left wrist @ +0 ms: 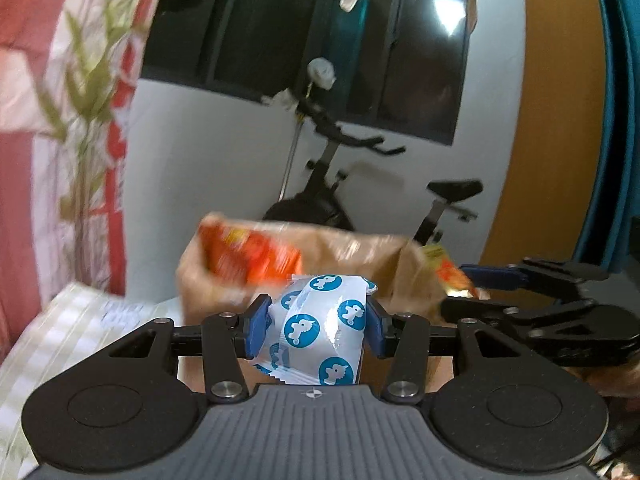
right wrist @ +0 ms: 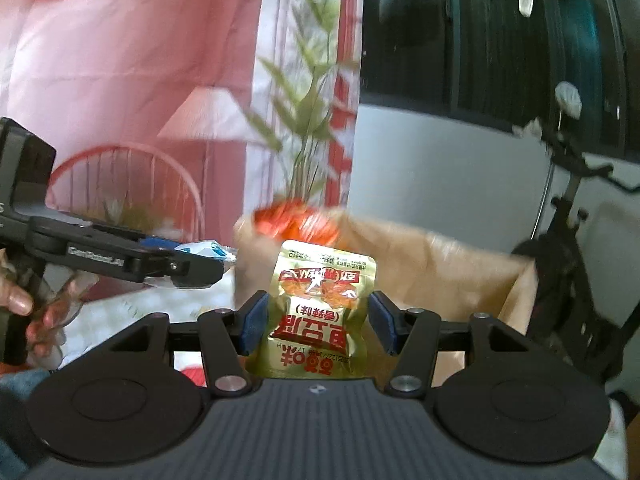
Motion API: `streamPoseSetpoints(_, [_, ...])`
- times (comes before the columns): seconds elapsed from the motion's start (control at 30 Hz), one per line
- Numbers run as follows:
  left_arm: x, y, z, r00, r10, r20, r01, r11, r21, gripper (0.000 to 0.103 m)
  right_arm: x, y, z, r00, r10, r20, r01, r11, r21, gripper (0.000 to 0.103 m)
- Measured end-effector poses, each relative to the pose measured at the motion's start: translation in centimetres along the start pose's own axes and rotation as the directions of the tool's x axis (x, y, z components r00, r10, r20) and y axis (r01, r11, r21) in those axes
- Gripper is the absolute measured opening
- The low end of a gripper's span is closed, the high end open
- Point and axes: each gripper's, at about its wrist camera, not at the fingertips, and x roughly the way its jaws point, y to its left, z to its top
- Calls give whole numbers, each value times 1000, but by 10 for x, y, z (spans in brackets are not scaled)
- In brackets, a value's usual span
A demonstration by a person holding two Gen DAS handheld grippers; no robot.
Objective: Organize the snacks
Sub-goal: 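Lift both packets over the box and open both tools to drop them, then raise both open tools away from the box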
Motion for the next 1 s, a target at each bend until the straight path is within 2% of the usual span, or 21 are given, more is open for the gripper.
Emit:
streamPoseSetpoints(0.13, [33,-11,25,1000,-27,14,27,1000,9,51,22,-27,18,998,-59,-4,59,998,-10,57])
streamPoseSetpoints(0.23, [63,-18,38,999,-41,-10,41,999,0,51,38,-48,22,996,-90,-24,91,996,18,57])
streamPoseSetpoints(0.43, [112,-26,39,997,-17,-77,18,1000,12,54,65,-70,14,986,-133,-97,134,991,5,57])
streamPoseSetpoints(0.5, [122,-25,38,996,-13,-92,15,1000,20,57,70,-71,10,983,-140,-116,140,990,-3,59])
streamPoseSetpoints(0.53, [125,-26,38,996,-6,-92,8,1000,30,65,71,-73,7,982,-145,-123,145,989,-6,59])
streamPoseSetpoints(0.57, [125,-25,39,996,5,-90,-2,999,35,75,72,-74,5,980,-150,-129,151,989,-5,60])
streamPoseSetpoints(0.63, [125,-25,39,997,22,-77,-19,999,42,80,73,-76,2,977,-157,-142,160,987,5,60])
streamPoseSetpoints(0.9, [99,-15,40,997,40,-63,-37,998,53,80,54,-74,4,982,-143,-121,147,989,26,61])
streamPoseSetpoints(1.0, [85,-12,40,996,68,-55,-65,996,61,80,46,-68,5,985,-127,-115,130,991,16,61])
